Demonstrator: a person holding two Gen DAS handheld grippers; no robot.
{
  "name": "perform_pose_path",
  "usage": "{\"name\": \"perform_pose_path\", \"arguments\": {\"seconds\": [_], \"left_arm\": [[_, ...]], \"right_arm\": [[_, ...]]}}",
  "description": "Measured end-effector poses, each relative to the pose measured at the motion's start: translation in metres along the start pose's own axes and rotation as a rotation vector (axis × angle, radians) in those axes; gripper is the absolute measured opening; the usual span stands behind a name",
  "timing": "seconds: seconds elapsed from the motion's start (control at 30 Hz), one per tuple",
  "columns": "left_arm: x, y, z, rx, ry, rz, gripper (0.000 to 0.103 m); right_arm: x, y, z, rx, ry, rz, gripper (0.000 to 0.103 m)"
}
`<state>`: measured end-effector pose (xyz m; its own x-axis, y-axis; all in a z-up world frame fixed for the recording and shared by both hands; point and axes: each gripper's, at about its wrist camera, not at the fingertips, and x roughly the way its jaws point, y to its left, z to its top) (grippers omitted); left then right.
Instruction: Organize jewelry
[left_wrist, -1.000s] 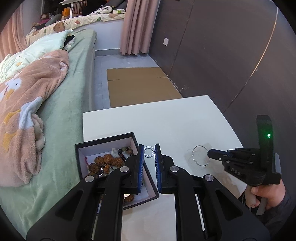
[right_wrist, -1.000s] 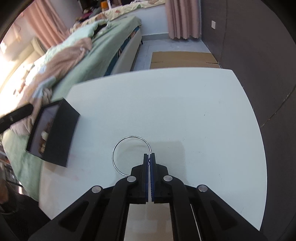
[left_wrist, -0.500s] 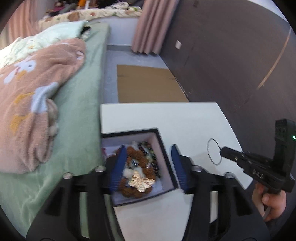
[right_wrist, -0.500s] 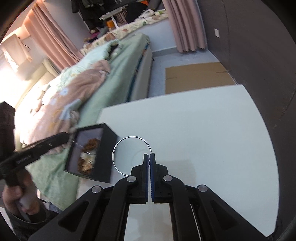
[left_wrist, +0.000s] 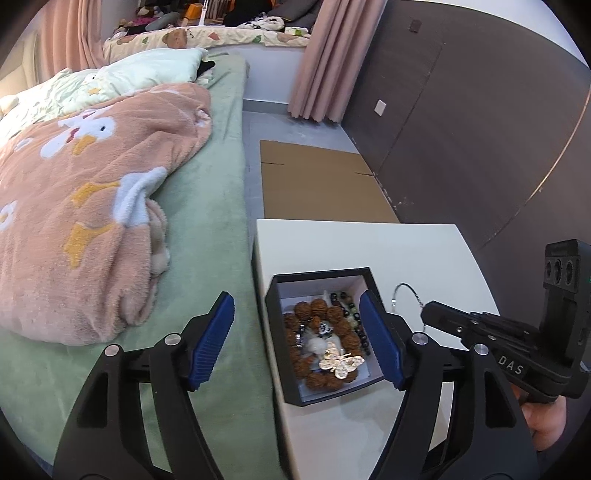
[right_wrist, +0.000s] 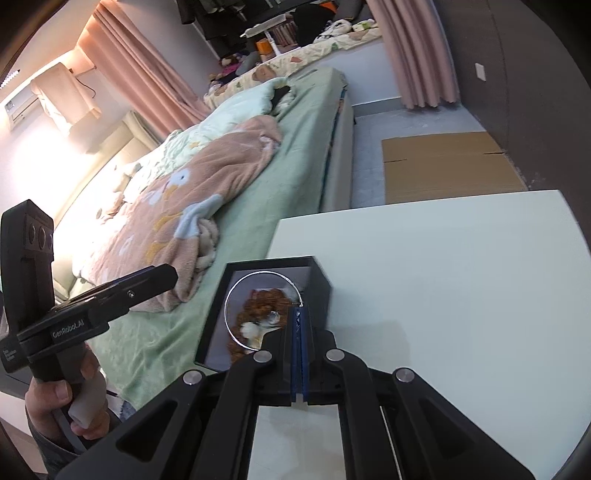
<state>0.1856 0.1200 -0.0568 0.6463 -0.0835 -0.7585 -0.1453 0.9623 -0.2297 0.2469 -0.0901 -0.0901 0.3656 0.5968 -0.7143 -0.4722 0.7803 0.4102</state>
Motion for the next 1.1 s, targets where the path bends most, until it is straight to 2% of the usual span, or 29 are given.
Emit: {"name": "perform_pose_path", "arguments": {"seconds": [0.13, 0.23, 0.27, 0.33, 0.37, 0.5, 0.63, 0.8, 0.87, 1.0, 1.1], "left_arm": [[-0.002, 0.010, -0.001, -0.009, 0.004, 0.006, 0.072], [-0.004, 0.016, -0.001, -0.019, 0.005, 0.005, 0.072], [-0.004, 0.016, -0.001, -0.020, 0.005, 0.003, 0.072], [-0.005, 0.017, 0.000, -0.022, 0.002, -0.001, 0.072], [-0.006, 0.016, 0.000, -0.022, 0.001, -0.003, 0.072], [-0.011, 0.012, 0.002, -0.016, -0.005, -0.013, 0.072], [-0.019, 0.000, 0.001, 0.015, -0.013, -0.005, 0.085], [-0.024, -0.010, -0.002, 0.030, 0.004, 0.016, 0.087], [-0.029, -0.014, -0.003, 0.035, -0.001, 0.018, 0.092], [-0.045, -0.030, -0.005, 0.061, -0.031, 0.012, 0.098], [-0.055, -0.042, -0.008, 0.074, -0.046, 0.001, 0.098]], "right_arm": [[0.011, 0.011, 0.003, -0.006, -0.003, 0.011, 0.003], [0.026, 0.014, 0.009, 0.024, 0.041, -0.008, 0.009], [0.030, 0.012, 0.010, 0.036, 0.053, -0.016, 0.015], [0.031, 0.009, 0.010, 0.051, 0.046, -0.037, 0.064], [0.025, 0.009, 0.009, 0.050, 0.018, -0.060, 0.065], [0.011, 0.007, 0.009, 0.043, -0.001, -0.064, 0.064], [-0.005, 0.002, 0.006, 0.051, 0.000, -0.086, 0.064], [-0.031, -0.006, -0.001, 0.065, 0.005, -0.122, 0.065], [-0.043, -0.010, -0.003, 0.072, 0.001, -0.140, 0.066], [-0.071, -0.014, -0.008, 0.077, -0.031, -0.155, 0.077], [-0.092, -0.017, -0.013, 0.086, -0.060, -0.165, 0.096]]}}
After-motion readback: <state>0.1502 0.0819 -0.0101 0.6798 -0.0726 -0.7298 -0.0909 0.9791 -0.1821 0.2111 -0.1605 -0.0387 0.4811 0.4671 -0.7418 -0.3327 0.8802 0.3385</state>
